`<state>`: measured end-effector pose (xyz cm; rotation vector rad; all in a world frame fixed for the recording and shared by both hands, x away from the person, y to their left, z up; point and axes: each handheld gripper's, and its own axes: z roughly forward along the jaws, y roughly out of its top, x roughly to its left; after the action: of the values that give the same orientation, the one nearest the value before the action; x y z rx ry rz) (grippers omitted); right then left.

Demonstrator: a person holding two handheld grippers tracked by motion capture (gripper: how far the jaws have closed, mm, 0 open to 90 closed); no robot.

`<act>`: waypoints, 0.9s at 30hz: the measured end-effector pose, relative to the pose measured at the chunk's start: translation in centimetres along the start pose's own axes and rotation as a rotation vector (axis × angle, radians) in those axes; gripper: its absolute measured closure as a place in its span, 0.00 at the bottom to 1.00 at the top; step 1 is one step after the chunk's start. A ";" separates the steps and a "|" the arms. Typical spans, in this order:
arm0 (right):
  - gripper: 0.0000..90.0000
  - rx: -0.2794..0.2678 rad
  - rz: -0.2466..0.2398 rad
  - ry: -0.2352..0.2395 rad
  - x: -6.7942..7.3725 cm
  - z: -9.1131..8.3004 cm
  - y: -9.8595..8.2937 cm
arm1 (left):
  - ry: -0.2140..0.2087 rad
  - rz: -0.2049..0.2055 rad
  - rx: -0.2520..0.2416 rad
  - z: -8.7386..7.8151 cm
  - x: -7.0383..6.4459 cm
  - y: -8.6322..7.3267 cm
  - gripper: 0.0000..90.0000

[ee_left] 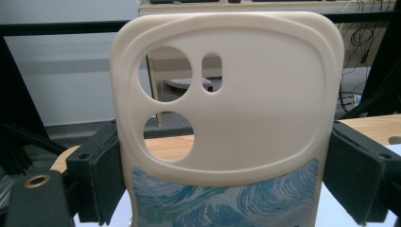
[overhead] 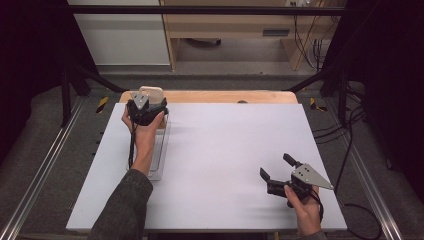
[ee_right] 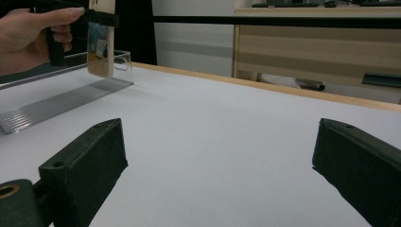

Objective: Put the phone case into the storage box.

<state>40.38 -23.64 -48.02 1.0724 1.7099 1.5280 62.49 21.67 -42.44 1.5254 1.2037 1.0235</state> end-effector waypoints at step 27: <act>0.04 0.005 0.006 0.002 0.1 0.1 -0.1 | -0.005 -0.015 0.055 0.6 -0.1 -0.7 0.12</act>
<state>40.44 -23.54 -48.10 1.0792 1.7141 1.5300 62.91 21.57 -43.27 1.5586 1.2472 0.9830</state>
